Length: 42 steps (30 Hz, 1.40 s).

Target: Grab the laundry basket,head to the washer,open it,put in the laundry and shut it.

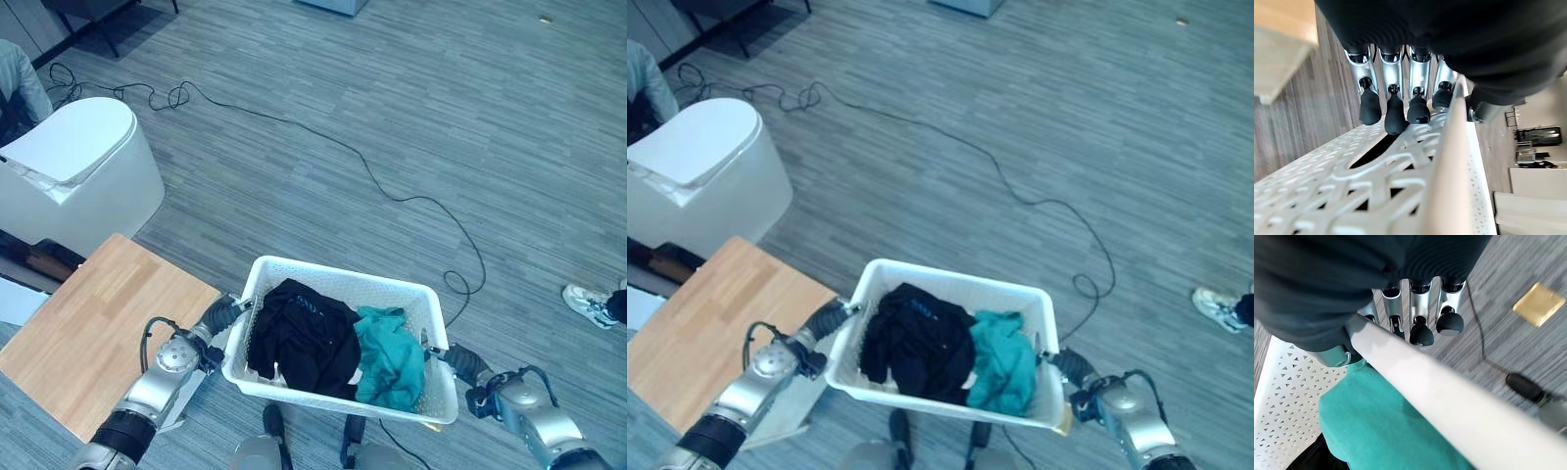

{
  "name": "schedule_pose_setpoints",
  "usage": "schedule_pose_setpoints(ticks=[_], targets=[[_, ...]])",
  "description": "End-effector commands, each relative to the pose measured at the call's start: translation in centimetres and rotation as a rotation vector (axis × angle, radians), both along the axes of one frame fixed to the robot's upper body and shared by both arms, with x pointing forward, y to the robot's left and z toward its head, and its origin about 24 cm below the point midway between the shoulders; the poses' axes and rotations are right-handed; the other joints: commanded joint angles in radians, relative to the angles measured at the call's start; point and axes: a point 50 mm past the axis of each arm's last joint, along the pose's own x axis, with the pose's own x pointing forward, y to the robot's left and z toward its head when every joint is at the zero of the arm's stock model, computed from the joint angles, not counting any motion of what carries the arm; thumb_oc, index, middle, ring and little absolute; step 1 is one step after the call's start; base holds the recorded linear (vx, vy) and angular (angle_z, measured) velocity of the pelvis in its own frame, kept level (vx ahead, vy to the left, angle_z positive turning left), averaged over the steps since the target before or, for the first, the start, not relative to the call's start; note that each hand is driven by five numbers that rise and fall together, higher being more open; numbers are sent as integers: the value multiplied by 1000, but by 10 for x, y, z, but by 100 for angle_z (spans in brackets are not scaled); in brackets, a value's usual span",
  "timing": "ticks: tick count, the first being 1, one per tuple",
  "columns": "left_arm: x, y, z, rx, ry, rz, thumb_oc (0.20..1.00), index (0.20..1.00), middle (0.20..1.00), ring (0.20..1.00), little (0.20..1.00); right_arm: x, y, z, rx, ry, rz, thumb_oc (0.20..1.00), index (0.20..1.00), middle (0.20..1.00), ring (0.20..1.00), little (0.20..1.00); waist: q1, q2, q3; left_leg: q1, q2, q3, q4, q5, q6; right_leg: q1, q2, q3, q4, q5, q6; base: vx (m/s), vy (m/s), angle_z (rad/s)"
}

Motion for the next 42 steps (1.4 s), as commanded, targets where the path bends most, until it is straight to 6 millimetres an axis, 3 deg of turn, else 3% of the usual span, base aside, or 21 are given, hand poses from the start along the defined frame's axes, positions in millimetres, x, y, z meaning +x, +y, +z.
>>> schedule_pose_setpoints(ticks=[1, 7, 8, 11, 14, 15, 18, 20, 25, 28, 29, 30, 31, 32, 34, 35, 36, 37, 40, 41, 42], targets=[[31, 11, 30, -2, -144, 108, 200, 200, 200, 200, 200, 29, 0, 63, 194, -339, -1, 200, 200, 200, 200, 200, -8, -21, -43, -38, 13, -77, -8, 1, -50, 9, -6, -3, 61, -112, 32, -8, -212, 15], [42, 2, 43, -39, -189, 102, 200, 200, 200, 200, 200, 28, -11, 74, 183, -384, -36, 200, 200, 200, 200, 200, -23, -36, -26, -63, 66, -113, 105, -13, -65, 36, 42, 7, 74, -149, -8, 21, -230, 22], [46, -1, 49, -71, -210, 107, 200, 200, 200, 200, 200, 27, -11, 74, 193, -392, -52, 200, 200, 200, 200, 200, -18, -48, -1, -127, 115, -126, 255, 34, -71, 60, 63, 15, 74, -158, -33, 72, -286, 13], [47, -3, 52, -111, -220, 128, 200, 200, 200, 200, 200, 32, -2, 74, 220, -386, -24, 200, 200, 200, 200, 200, 3, -53, 19, -211, 131, -144, 426, 24, -67, 96, 90, 17, 61, -180, -46, 53, -238, 12], [43, 12, 50, -121, -218, 191, 200, 200, 200, 200, 200, 43, 13, 74, 268, -384, 13, 200, 200, 200, 200, 200, 69, -54, 14, -278, -27, -276, 300, -5, -45, 94, 95, 43, 70, -182, -33, 80, -11, -13], [40, 18, 48, -124, -209, 212, 200, 200, 200, 200, 200, 47, 19, 75, 288, -387, 33, 200, 200, 200, 200, 200, 81, -50, 7, -264, -45, -319, 203, 31, -54, 103, 101, 51, 77, -195, -29, 282, -1, -38], [36, 23, 42, -119, -190, 232, 200, 200, 200, 200, 200, 56, 27, 76, 304, -403, 44, 200, 200, 200, 200, 200, 96, -49, -1, -297, -33, -333, 82, 83, -66, 131, 106, 60, 89, -225, -29, 288, 9, -97], [31, 35, 36, -112, -176, 294, 200, 200, 200, 200, 200, 71, 40, 78, 297, -431, 55, 200, 200, 200, 200, 200, 118, -50, -6, -313, -25, -288, -34, 110, -67, 189, 119, 87, 120, -275, -30, 503, 72, -11], [18, 56, 31, -102, -164, 362, 200, 200, 200, 200, 200, 74, 45, 78, 331, -455, 18, 200, 200, 200, 200, 200, 141, -66, -37, -305, -24, -267, 69, 133, -47, 249, 91, 131, 163, -308, -10, 509, 159, -27], [6, 65, 24, -81, -138, 371, 200, 200, 200, 200, 200, 68, 42, 75, 351, -461, -11, 200, 200, 200, 200, 200, 146, -94, -55, -308, -56, -258, 152, 96, -27, 255, 50, 141, 207, -261, 23, 407, 165, -30], [1, 68, 18, -62, -108, 373, 200, 200, 200, 200, 200, 63, 36, 68, 364, -454, -57, 200, 200, 200, 200, 200, 146, -117, -64, -306, -87, -239, 174, 68, -6, 253, 22, 144, 254, -164, 59, 657, 370, -23], [-8, 74, 12, -31, -78, 380, 200, 200, 200, 200, 200, 60, 32, 63, 371, -446, -92, 200, 200, 200, 200, 200, 137, -116, -72, -242, -126, -232, 161, 1, 47, 159, -28, 148, 501, 12, 108, 653, 371, -21], [-9, 74, 12, -31, -78, 380, 200, 200, 200, 200, 200, 60, 33, 63, 371, -446, -92, 200, 200, 200, 200, 200, 138, -114, -75, -244, -123, -232, 159, 3, 46, 156, -26, 150, 500, 14, 107, 472, 337, -23], [-13, 78, 12, -25, -74, 389, 200, 200, 200, 200, 200, 59, 32, 62, 360, -442, -93, 200, 200, 200, 200, 200, 129, -103, -66, -210, -127, -230, 154, -22, 68, 106, -46, 150, 610, 77, 114, 267, 193, -14], [-15, 84, 15, -13, -81, 400, 200, 200, 200, 200, 200, 60, 33, 63, 368, -450, -90, 200, 200, 200, 200, 200, 116, -77, -50, -137, -119, -220, 133, -55, 90, 22, -91, 106, 737, 105, 122, 472, 299, -2], [-12, 84, 20, -6, -96, 395, 200, 200, 200, 200, 200, 61, 32, 64, 358, -444, -85, 200, 200, 200, 200, 200, 90, -48, -34, -58, -115, -231, 105, -85, 102, -77, -129, 65, 757, 60, 96, 409, 230, 2], [-12, 84, 21, -6, -96, 395, 200, 200, 200, 200, 200, 61, 32, 64, 357, -445, -84, 200, 200, 200, 200, 200, 89, -47, -35, -59, -114, -232, 104, -83, 101, -78, -128, 63, 756, 62, 95, 465, 179, -7], [-9, 82, 24, -9, -108, 382, 200, 200, 200, 200, 200, 61, 32, 65, 347, -444, -73, 200, 200, 200, 200, 200, 76, -33, -29, -17, -109, -244, 88, -96, 99, -133, -113, 40, 702, -14, 70, 291, 42, 0], [-3, 79, 30, -7, -135, 361, 200, 200, 200, 200, 200, 62, 31, 64, 334, -434, -61, 200, 200, 200, 200, 200, 37, -14, -21, 66, -104, -271, 67, -134, 77, -202, -73, 26, 497, -89, 57, 529, -36, 28], [2, 76, 33, -15, -151, 354, 200, 200, 200, 200, 200, 62, 31, 63, 331, -425, -59, 200, 200, 200, 200, 200, 13, -12, -20, 121, -105, -300, 56, -176, 56, -236, -57, 73, 239, -46, 73, 549, -121, 55], [2, 76, 33, -15, -151, 354, 200, 200, 200, 200, 200, 62, 31, 63, 331, -426, -59, 200, 200, 200, 200, 200, 13, -12, -20, 120, -104, -300, 55, -175, 55, -232, -56, 72, 229, -40, 72, 769, -156, 79]])
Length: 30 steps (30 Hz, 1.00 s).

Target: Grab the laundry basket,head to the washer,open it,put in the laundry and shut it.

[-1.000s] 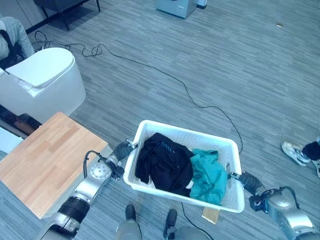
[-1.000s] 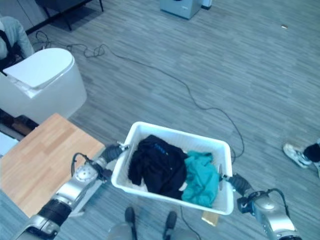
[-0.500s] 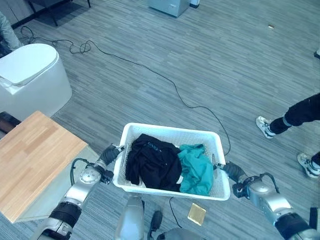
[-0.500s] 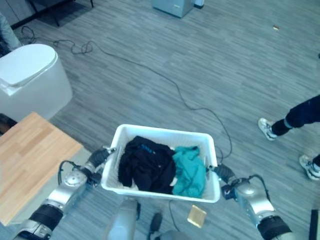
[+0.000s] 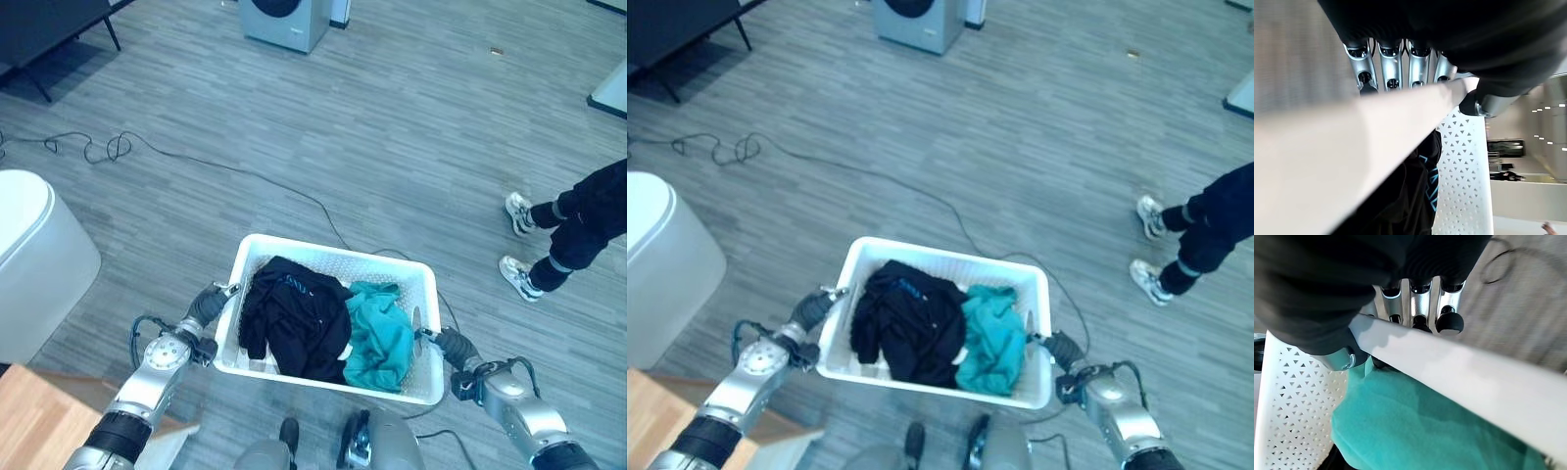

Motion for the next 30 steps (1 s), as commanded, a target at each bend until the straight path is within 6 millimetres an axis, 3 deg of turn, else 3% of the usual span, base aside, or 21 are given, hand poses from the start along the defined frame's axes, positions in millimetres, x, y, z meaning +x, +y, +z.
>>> schedule_pose_setpoints(ticks=[1, 3, 5, 8, 10, 11, 13, 15, 16, 17, 18, 20, 21, 24, 25, 26, 30], targets=[[7, 45, 20, 52, -74, 190, 200, 200, 200, 200, 200, 35, -1, 52, 176, -284, 16, 200, 200, 200, 200, 200, -14, -37, -40, -3, 31, 39, 74, -129, -31, 88, 12, 152, -463, 249, 101, 402, -65, 66], [11, 43, 23, 58, -87, 180, 200, 200, 200, 200, 200, 34, 0, 52, 170, -282, 26, 200, 200, 200, 200, 200, -22, -33, -39, 16, 34, 32, 78, -143, -36, 63, 5, 162, -510, 271, 113, 468, -78, 79], [20, 40, 28, 82, -100, 166, 200, 200, 200, 200, 200, 35, 3, 51, 151, -268, 55, 200, 200, 200, 200, 200, -34, -26, -47, 74, 37, 21, 78, -175, -45, 25, -7, 125, -526, 286, 129, 600, -136, 76], [31, 31, 36, 90, -129, 138, 200, 200, 200, 200, 200, 31, 2, 46, 136, -237, 69, 200, 200, 200, 200, 200, -66, -27, -85, 160, 73, 0, 107, -174, -78, 78, -4, 99, -452, 339, 115, 674, -250, 53], [29, 26, 32, 77, -121, 127, 200, 200, 200, 200, 200, 29, 3, 43, 138, -223, 78, 200, 200, 200, 200, 200, -79, -5, -103, 136, 129, 7, 234, -86, -112, 103, 31, 87, -402, 324, 89, 600, -366, 42], [29, 22, 30, 67, -116, 116, 200, 200, 200, 200, 200, 28, 2, 42, 144, -220, 68, 200, 200, 200, 200, 200, -83, -2, -105, 71, 168, 22, 392, 32, -130, 127, 52, 75, -380, 300, 59, 505, -436, 24], [25, 21, 27, 45, -98, 119, 200, 200, 200, 200, 200, 24, 2, 40, 159, -220, 49, 200, 200, 200, 200, 200, -69, -22, -93, -74, 246, 76, 695, 169, -121, 203, 88, 38, -383, 249, -12, 443, -499, 17], [21, 22, 27, 24, -98, 126, 200, 200, 200, 200, 200, 23, 4, 39, 165, -217, 48, 200, 200, 200, 200, 200, -45, -29, -76, -151, 290, 109, 818, 149, -109, 269, 132, 40, -394, 198, -37, 386, -408, -15], [22, 20, 28, 19, -104, 118, 200, 200, 200, 200, 200, 21, 1, 39, 161, -219, 34, 200, 200, 200, 200, 200, -32, -50, -61, -220, 310, 129, 854, 163, -95, 294, 135, 37, -408, 192, -54, 432, -344, -45], [22, 18, 28, 14, -101, 117, 200, 200, 200, 200, 200, 18, -2, 37, 151, -209, 18, 200, 200, 200, 200, 200, -16, -56, -51, -273, 314, 138, 847, 103, -98, 336, 151, 48, -419, 164, -51, 310, -266, -9], [23, 18, 28, 9, -102, 119, 200, 200, 200, 200, 200, 15, -5, 36, 148, -202, 13, 200, 200, 200, 200, 200, -3, -78, -41, -336, 276, 164, 805, 79, -81, 353, 137, 42, -428, 162, -56, 365, -132, 28], [22, 19, 28, 4, -107, 126, 200, 200, 200, 200, 200, 13, -4, 36, 148, -201, 21, 200, 200, 200, 200, 200, 21, -87, -36, -405, 216, 187, 677, 60, -86, 382, 136, 42, -427, 135, -48, 398, -31, 2], [22, 21, 29, 10, -117, 139, 200, 200, 200, 200, 200, 12, -8, 36, 141, -206, 9, 200, 200, 200, 200, 200, 45, -97, -35, -442, 207, 209, 447, 70, -100, 427, 138, 33, -437, 103, -30, 400, 2, -30], [22, 20, 30, 6, -120, 137, 200, 200, 200, 200, 200, 12, -6, 36, 143, -210, 12, 200, 200, 200, 200, 200, 54, -95, -35, -413, 200, 203, 312, 104, -104, 443, 134, 34, -433, 95, -28, 325, 69, -31], [22, 21, 28, 10, -114, 145, 200, 200, 200, 200, 200, 14, -5, 33, 151, -211, 5, 200, 200, 200, 200, 200, 78, -86, -33, -403, 188, 141, 92, 181, -130, 482, 152, 32, -416, 54, -25, 472, 104, -49], [23, 21, 27, 10, -111, 148, 200, 200, 200, 200, 200, 15, -4, 32, 159, -211, 0, 200, 200, 200, 200, 200, 84, -85, -31, -409, 190, 119, 5, 203, -137, 499, 156, 33, -404, 36, -27, 597, 127, -62], [24, 24, 27, 18, -110, 157, 200, 200, 200, 200, 200, 19, 4, 29, 186, -211, 7, 200, 200, 200, 200, 200, 107, -94, -32, -441, 196, 77, -76, 219, -149, 565, 172, 67, -373, -30, -25, 518, 131, -48]])
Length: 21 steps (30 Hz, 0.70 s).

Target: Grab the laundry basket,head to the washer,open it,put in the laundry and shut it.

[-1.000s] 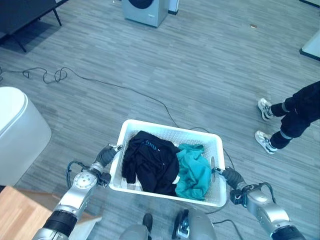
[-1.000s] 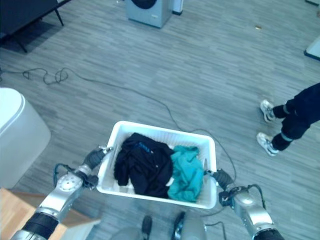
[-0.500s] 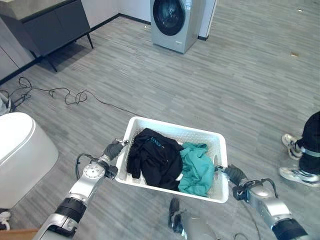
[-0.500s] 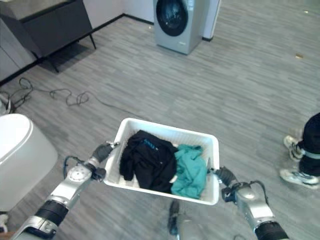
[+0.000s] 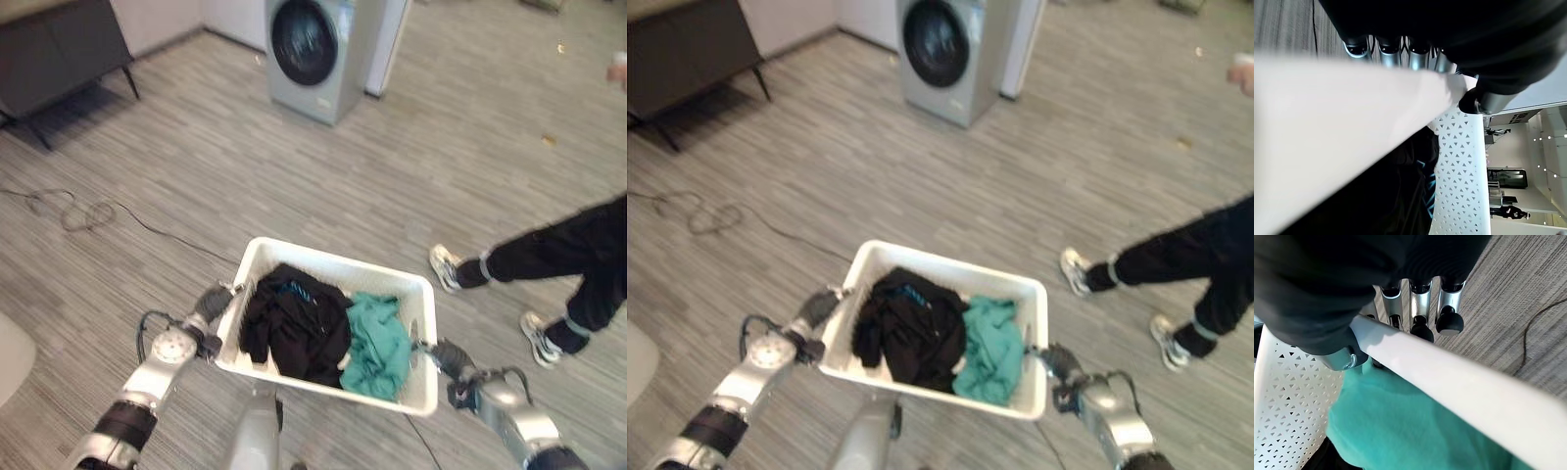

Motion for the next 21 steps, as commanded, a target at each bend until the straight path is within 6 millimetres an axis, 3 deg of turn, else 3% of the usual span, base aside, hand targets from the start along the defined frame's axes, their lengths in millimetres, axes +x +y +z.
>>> schedule_pose_setpoints(ticks=[1, 4, 6, 7, 9, 10, 11, 12, 13, 14, 16, 17, 19, 20, 21], targets=[[20, 27, 38, -2, -180, 161, 200, 200, 200, 200, 200, 36, 7, 49, 204, -294, 7, 200, 200, 200, 200, 200, 55, 10, -16, 112, 175, -68, -71, 160, -139, -104, -119, -32, 110, -83, 25, 503, 179, -39], [16, 29, 33, -5, -162, 164, 200, 200, 200, 200, 200, 39, 14, 48, 218, -290, 16, 200, 200, 200, 200, 200, 67, 7, -29, 115, 168, -65, 0, 175, -131, -83, -146, -6, 139, -89, 42, 529, 282, -28], [9, 32, 24, 4, -123, 174, 200, 200, 200, 200, 200, 37, 20, 39, 236, -263, 8, 200, 200, 200, 200, 200, 78, -23, -50, 127, 98, -60, 117, 105, -88, -97, -227, 22, 254, 30, 101, 610, 379, -92], [9, 32, 24, 4, -123, 174, 200, 200, 200, 200, 200, 37, 20, 39, 236, -263, 8, 200, 200, 200, 200, 200, 78, -22, -53, 124, 100, -60, 116, 106, -88, -100, -225, 23, 253, 31, 100, 271, 232, -27], [9, 30, 22, 28, -109, 151, 200, 200, 200, 200, 200, 38, 24, 34, 233, -248, 3, 200, 200, 200, 200, 200, 71, -28, -54, 155, 71, -38, 133, 59, -51, -168, -263, 30, 418, 153, 130, 364, 327, 15], [10, 28, 24, 43, -108, 137, 200, 200, 200, 200, 200, 39, 29, 32, 235, -241, 2, 200, 200, 200, 200, 200, 57, -13, -40, 190, 66, -27, 132, 23, -24, -244, -284, 16, 580, 242, 141, 337, 305, 8], [10, 28, 24, 43, -108, 137, 200, 200, 200, 200, 200, 39, 29, 32, 235, -241, 3, 200, 200, 200, 200, 200, 58, -15, -41, 188, 64, -25, 133, 22, -23, -249, -286, 18, 586, 240, 142, 440, 385, 19], [12, 29, 28, 50, -116, 133, 200, 200, 200, 200, 200, 41, 34, 32, 228, -244, 22, 200, 200, 200, 200, 200, 46, 7, -29, 252, 71, 2, 120, -17, -4, -320, -366, -81, 654, 273, 148, 335, 258, 22], [13, 27, 31, 45, -125, 127, 200, 200, 200, 200, 200, 42, 33, 33, 219, -249, 28, 200, 200, 200, 200, 200, 38, 16, -30, 280, 74, 13, 112, -32, -3, -345, -394, -129, 638, 265, 142, 339, 253, 12], [13, 27, 31, 45, -125, 127, 200, 200, 200, 200, 200, 42, 33, 33, 219, -249, 28, 200, 200, 200, 200, 200, 36, 15, -28, 283, 72, 11, 112, -33, -3, -341, -396, -131, 639, 263, 142, 277, 146, -1], [14, 22, 32, 31, -129, 103, 200, 200, 200, 200, 200, 40, 29, 35, 198, -256, 27, 200, 200, 200, 200, 200, 2, 33, -18, 360, 70, 24, 92, -73, -7, -413, -375, -197, 497, 146, 110, 404, 127, 6], [14, 22, 32, 31, -129, 103, 200, 200, 200, 200, 200, 40, 29, 35, 198, -256, 27, 200, 200, 200, 200, 200, 3, 34, -17, 363, 71, 24, 93, -74, -8, -411, -373, -197, 496, 145, 110, 341, 42, 4], [15, 21, 32, 22, -135, 104, 200, 200, 200, 200, 200, 40, 25, 38, 180, -274, 16, 200, 200, 200, 200, 200, -10, 39, -17, 389, 72, 21, 98, -105, -24, -424, -362, -205, 320, 130, 109, 356, -81, 2], [17, 20, 33, 17, -143, 107, 200, 200, 200, 200, 200, 38, 18, 39, 160, -283, -3, 200, 200, 200, 200, 200, -33, 37, -18, 412, 66, 0, 107, -143, -44, -445, -355, -148, 125, 166, 125, 373, -120, 10], [17, 20, 33, 18, -143, 106, 200, 200, 200, 200, 200, 38, 18, 39, 160, -283, -3, 200, 200, 200, 200, 200, -33, 36, -19, 409, 65, 0, 107, -141, -44, -444, -355, -149, 119, 170, 125, 386, -131, 24]])
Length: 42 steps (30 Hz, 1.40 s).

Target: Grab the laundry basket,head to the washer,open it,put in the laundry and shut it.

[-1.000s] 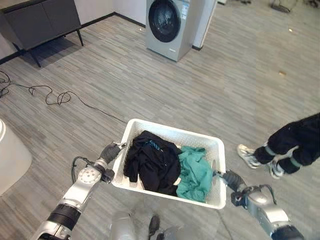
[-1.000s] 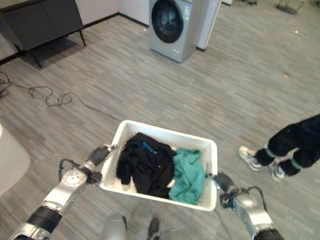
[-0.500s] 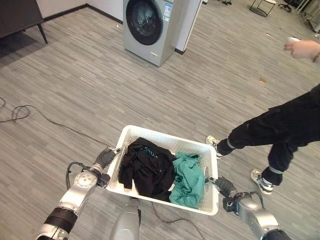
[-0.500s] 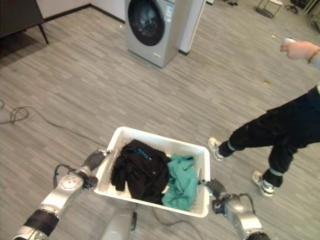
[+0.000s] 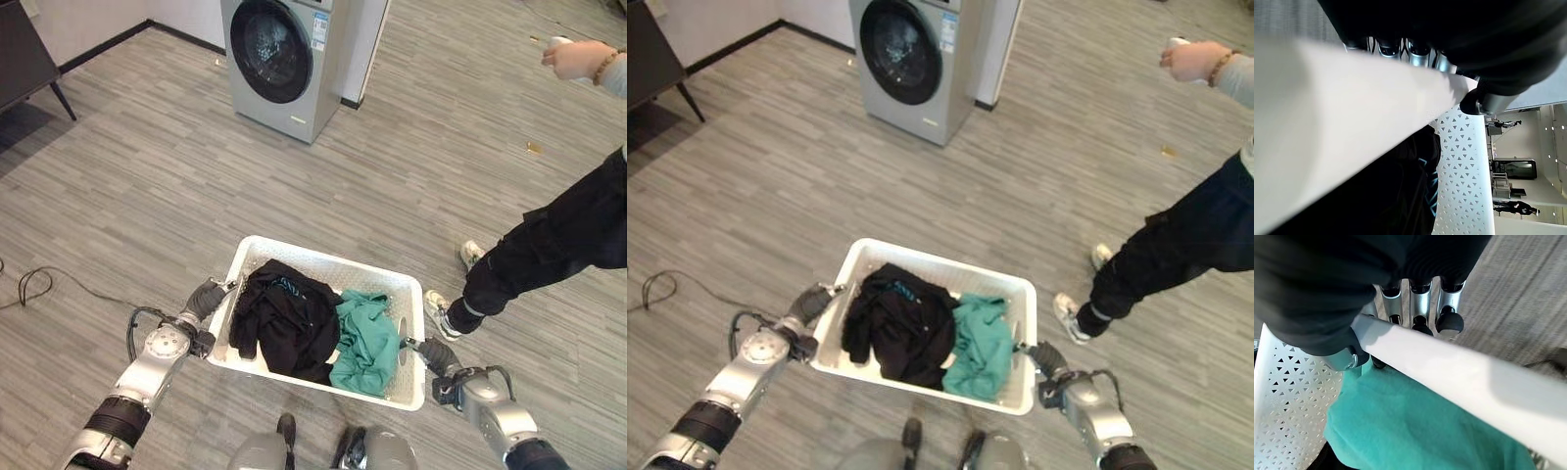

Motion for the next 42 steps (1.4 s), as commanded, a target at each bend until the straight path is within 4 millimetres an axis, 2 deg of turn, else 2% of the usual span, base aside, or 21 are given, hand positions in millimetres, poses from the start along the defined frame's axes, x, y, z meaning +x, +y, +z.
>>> schedule_pose_setpoints(ticks=[1, 2, 3, 6, 10, 11, 13, 16, 17, 18, 19, 20, 21, 22, 23, 24, 29, 35, 36, 39, 42], targets=[[14, 9, 25, -21, -134, 77, 200, 200, 200, 200, 200, 27, 0, 43, 138, -265, 0, 200, 200, 200, 200, 200, -27, -23, -59, -56, 123, 28, 72, -89, -66, 68, -5, 137, -240, 166, 78, 291, -88, 52], [16, 6, 24, -25, -137, 72, 200, 200, 200, 200, 200, 23, -3, 41, 144, -258, -24, 200, 200, 200, 200, 200, -46, -19, -58, -40, 123, 9, 83, -111, -67, 36, -9, 221, -287, 194, 91, 427, -138, 63], [16, 5, 23, -29, -141, 70, 200, 200, 200, 200, 200, 20, -4, 39, 152, -251, -30, 200, 200, 200, 200, 200, -56, -15, -58, -21, 125, 2, 90, -128, -71, 15, -15, 262, -313, 213, 104, 532, -236, 89], [15, -1, 18, -28, -132, 59, 200, 200, 200, 200, 200, 10, -8, 29, 168, -211, -62, 200, 200, 200, 200, 200, -74, -22, -73, 42, 130, -37, 111, -181, -87, 22, -39, 250, -301, 243, 118, 423, -244, 69], [11, 1, 13, -42, -116, 72, 200, 200, 200, 200, 200, 6, -11, 25, 161, -193, -64, 200, 200, 200, 200, 200, -87, -24, -95, 100, 167, -48, 109, -183, -102, 43, -11, 259, -256, 241, 112, 353, -271, 55], [-3, 11, -1, -71, -73, 132, 200, 200, 200, 200, 200, 6, -13, 22, 114, -176, -40, 200, 200, 200, 200, 200, -80, -10, -123, 86, 248, -69, 232, -66, -124, 65, 73, 247, -213, 205, 71, 441, -521, 15], [-7, 15, -3, -84, -65, 153, 200, 200, 200, 200, 200, 8, -19, 27, 78, -190, -34, 200, 200, 200, 200, 200, -67, -22, -111, -15, 260, -98, 437, 7, -109, 105, 109, 235, -223, 183, 31, 314, -461, -40], [-9, 16, -5, -87, -58, 164, 200, 200, 200, 200, 200, 9, -22, 29, 69, -198, -44, 200, 200, 200, 200, 200, -64, -24, -109, -59, 268, -107, 501, 29, -105, 128, 128, 225, -240, 172, 15, 86, -189, -36], [-8, 16, -3, -97, -62, 169, 200, 200, 200, 200, 200, 10, -28, 32, 46, -210, -60, 200, 200, 200, 200, 200, -53, -41, -96, -133, 283, -77, 512, 42, -93, 160, 135, 207, -272, 156, -3, 155, -190, 11], [-7, 14, -3, -113, -70, 173, 200, 200, 200, 200, 200, 12, -32, 36, 33, -228, -80, 200, 200, 200, 200, 200, -31, -57, -81, -211, 245, -13, 337, -24, -104, 210, 121, 185, -316, 139, 5, 176, -152, 11], [-7, 12, -3, -120, -72, 171, 200, 200, 200, 200, 200, 11, -34, 37, 28, -234, -83, 200, 200, 200, 200, 200, -29, -50, -84, -220, 242, -1, 229, 3, -116, 213, 121, 174, -319, 133, 8, 122, 0, 26], [-7, 12, -3, -120, -71, 171, 200, 200, 200, 200, 200, 11, -34, 37, 27, -234, -83, 200, 200, 200, 200, 200, -29, -52, -83, -210, 240, 1, 211, 11, -117, 216, 119, 174, -319, 132, 7, 37, 53, 24], [-7, 9, -5, -121, -67, 165, 200, 200, 200, 200, 200, 11, -36, 38, 13, -243, -89, 200, 200, 200, 200, 200, -18, -42, -75, -222, 245, -9, 133, 73, -137, 227, 124, 168, -315, 123, 6, 72, 39, 10], [-5, 7, -5, -121, -64, 154, 200, 200, 200, 200, 200, 11, -36, 38, 10, -245, -93, 200, 200, 200, 200, 200, -23, -35, -82, -191, 267, 16, 72, 68, -143, 234, 123, 158, -306, 115, 9, 160, 111, -13], [-5, 6, -9, -104, -50, 152, 200, 200, 200, 200, 200, 9, -32, 35, 22, -237, -90, 200, 200, 200, 200, 200, -17, -20, -88, -159, 247, -14, 52, 64, -147, 251, 124, 156, -300, 107, 12, 143, 93, -22], [-5, 6, -9, -104, -51, 152, 200, 200, 200, 200, 200, 9, -32, 35, 22, -238, -90, 200, 200, 200, 200, 200, -18, -21, -90, -161, 246, -15, 51, 67, -146, 248, 123, 155, -300, 108, 12, 171, 132, -28], [-6, 5, -11, -86, -39, 133, 200, 200, 200, 200, 200, 6, -27, 30, 36, -230, -86, 200, 200, 200, 200, 200, -20, -18, -125, -99, 222, 8, -6, 56, -141, 277, 96, 154, -324, 118, 25, 109, 105, -8], [-10, 8, -15, -78, -21, 134, 200, 200, 200, 200, 200, 10, -21, 28, 11, -219, -50, 200, 200, 200, 200, 200, -8, -18, -135, -62, 202, 33, -3, 20, -122, 278, 70, 172, -320, 126, 44, 50, 90, -7], [-44, -34, -51, -236, 73, 119, 200, 200, 200, 200, 200, -5, -26, -17, -171, 3, -17, 200, 200, 200, 200, 200, -34, 97, -122, -123, 165, -75, -92, 89, -161, 232, 91, 104, -373, 71, -8, 4, 54, 9], [-47, -30, -52, -225, 77, 129, 200, 200, 200, 200, 200, -4, -31, -14, -247, -6, -8, 200, 200, 200, 200, 200, -36, 99, -130, -97, 169, -53, -120, 96, -159, 240, 93, 110, -373, 73, -5, 1, 14, 9], [-50, -27, -54, -222, 90, 132, 200, 200, 200, 200, 200, -4, -31, -12, -239, -22, -19, 200, 200, 200, 200, 200, -38, 97, -134, -88, 174, -46, -118, 92, -159, 251, 98, 119, -373, 67, -6, 12, -14, 0]])
